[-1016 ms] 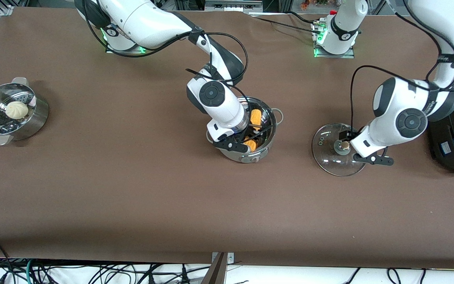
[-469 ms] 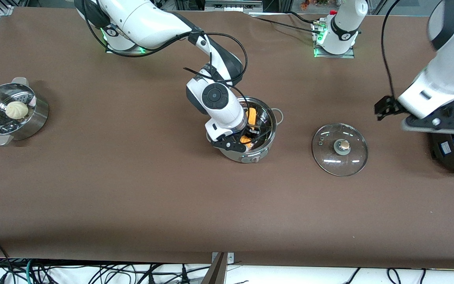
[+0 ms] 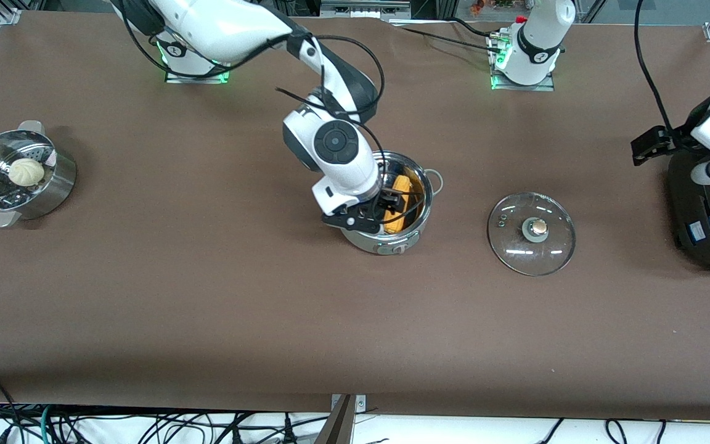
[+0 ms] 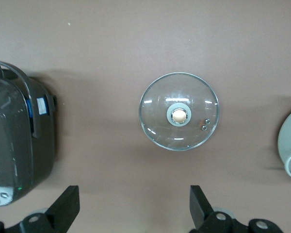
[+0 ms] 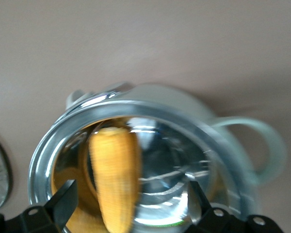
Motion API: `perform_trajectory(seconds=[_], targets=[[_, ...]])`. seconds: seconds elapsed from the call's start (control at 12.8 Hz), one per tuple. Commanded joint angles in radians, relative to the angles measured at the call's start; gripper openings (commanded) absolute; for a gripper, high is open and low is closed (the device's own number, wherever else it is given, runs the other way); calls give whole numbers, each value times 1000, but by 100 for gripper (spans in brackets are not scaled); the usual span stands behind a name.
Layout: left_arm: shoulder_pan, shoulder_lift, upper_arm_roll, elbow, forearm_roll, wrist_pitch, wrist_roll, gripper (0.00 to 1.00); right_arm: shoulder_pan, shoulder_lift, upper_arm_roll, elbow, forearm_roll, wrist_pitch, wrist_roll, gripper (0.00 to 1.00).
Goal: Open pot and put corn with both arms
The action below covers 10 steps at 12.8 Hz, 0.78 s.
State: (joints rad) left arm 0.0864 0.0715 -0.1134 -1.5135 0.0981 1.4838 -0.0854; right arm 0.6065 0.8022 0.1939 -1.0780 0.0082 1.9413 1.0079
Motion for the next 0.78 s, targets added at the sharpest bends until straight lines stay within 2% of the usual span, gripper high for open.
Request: perform_trajectory(seconds=[0.0,0.16,0.31,0.55,0.7], targets=[[-91,-61,96,-59,-35,27,3,100,-152,-156,-14,-25,4,-219,-163,100],[-108,-58,124,-48,-102,53,41,100,-288,-210,-16,-25,4,-329,-383,100],[-108,-59,135,-54,-104,61,85,100,-387,-235,-20,-25,-10,-386,-472,100],[-167,-64,196,-57,-106,64,93,100,-497,-264,-92,-25,-13,-462,-708,100],[-165,-53,193,-39,-103,52,95,100,-562,-320,-122,-93,-17,-446,-698,100]])
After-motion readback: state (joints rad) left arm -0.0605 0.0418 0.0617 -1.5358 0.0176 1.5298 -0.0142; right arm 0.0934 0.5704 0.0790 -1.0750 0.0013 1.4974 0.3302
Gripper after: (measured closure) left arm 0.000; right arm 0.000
